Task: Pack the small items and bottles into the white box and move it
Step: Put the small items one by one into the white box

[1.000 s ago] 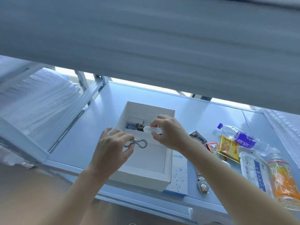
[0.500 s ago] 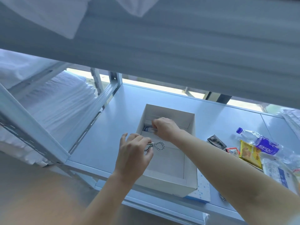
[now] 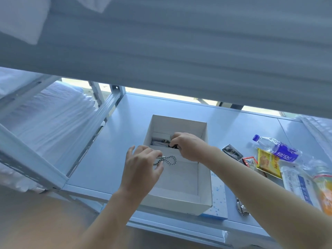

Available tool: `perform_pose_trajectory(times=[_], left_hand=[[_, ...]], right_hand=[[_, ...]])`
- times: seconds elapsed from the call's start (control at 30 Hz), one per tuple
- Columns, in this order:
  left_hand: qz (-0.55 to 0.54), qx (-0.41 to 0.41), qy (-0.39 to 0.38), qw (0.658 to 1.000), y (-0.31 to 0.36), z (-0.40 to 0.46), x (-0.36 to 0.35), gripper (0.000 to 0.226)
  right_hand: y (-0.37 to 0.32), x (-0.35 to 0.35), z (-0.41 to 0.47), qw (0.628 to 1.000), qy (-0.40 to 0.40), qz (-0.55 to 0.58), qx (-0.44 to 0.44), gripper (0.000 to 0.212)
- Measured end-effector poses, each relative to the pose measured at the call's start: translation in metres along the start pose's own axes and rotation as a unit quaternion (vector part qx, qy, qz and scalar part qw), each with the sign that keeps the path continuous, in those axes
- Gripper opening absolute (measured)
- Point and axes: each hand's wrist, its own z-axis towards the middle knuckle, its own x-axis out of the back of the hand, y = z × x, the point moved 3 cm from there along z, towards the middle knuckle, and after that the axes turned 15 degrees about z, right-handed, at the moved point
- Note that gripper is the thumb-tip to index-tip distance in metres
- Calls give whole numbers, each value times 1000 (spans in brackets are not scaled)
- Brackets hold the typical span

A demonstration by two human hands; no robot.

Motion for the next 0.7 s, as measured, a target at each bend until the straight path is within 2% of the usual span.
perform_pose_trajectory(times=[0.2,0.4,0.47,0.57,0.7], left_hand=[[5,-48,-3,999,14,27,-7,15],[61,-99,-5,993,28,62,-28,10],[81,-115,-29,990,33,77,-39,6],[108,-120,-89,983,40,97,-60,12],[142,-123,-133,973,44,115,-83,16]], right_hand=[[5,20,-56,997,65,-3,39,37],[14,39,-104,985,155,60,50,24],[17,43,-118,981,173,70,47,22],[22,44,-136,977,188,88,42,21],[28,39,-152,972,200,119,38,22]])
